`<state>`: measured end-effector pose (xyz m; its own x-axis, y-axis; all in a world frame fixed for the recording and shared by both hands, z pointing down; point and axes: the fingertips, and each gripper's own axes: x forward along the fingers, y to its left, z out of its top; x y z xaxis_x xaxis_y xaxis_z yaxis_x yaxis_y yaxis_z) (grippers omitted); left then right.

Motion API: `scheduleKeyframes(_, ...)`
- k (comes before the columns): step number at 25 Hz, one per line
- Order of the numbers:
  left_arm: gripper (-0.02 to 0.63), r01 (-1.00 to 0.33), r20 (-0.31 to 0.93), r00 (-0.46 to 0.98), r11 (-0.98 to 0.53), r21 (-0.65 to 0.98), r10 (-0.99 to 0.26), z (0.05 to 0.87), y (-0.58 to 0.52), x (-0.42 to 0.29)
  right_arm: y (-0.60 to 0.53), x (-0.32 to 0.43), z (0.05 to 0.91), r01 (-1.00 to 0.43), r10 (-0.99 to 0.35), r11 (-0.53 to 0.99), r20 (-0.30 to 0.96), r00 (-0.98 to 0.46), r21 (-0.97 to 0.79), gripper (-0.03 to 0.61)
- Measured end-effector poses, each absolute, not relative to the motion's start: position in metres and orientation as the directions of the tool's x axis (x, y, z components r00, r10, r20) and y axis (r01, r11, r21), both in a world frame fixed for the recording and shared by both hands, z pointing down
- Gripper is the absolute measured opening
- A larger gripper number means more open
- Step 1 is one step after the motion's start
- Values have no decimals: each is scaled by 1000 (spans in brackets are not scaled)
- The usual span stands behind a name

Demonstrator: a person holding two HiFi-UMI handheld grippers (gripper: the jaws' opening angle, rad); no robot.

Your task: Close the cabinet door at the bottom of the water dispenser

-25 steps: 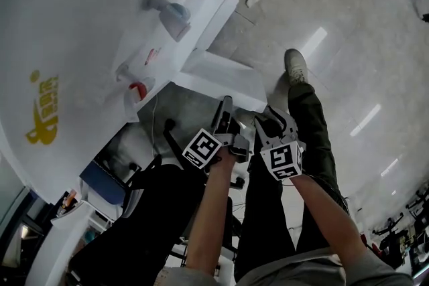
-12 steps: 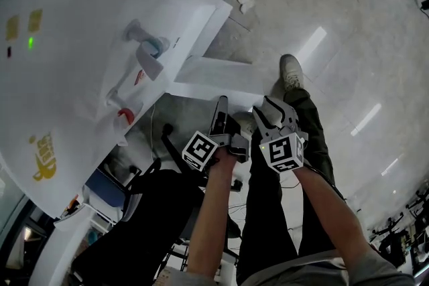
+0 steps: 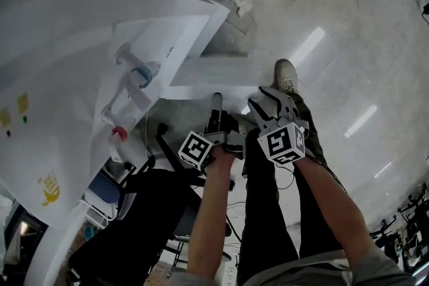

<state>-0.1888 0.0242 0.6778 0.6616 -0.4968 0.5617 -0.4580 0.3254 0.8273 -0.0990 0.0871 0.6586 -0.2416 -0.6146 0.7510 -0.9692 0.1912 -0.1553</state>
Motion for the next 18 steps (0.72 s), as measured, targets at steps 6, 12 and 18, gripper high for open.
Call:
scheduleKeyframes(6,126,-420,558,624,367,830,-547,679,13,-177,67,-81,659,-953,-603,262,745,-285,-153,166)
scheduleKeyframes(12,126,-374,552,572,406,834,-607,679,-3,-164,40,-64,660,-927,-585,343,737,-339,-154,166)
scheduleKeyframes(18,126,-315,550,519,452,834,-654,680,-20,-155,11,-50,660,-895,-559,422,734,-385,-148,164)
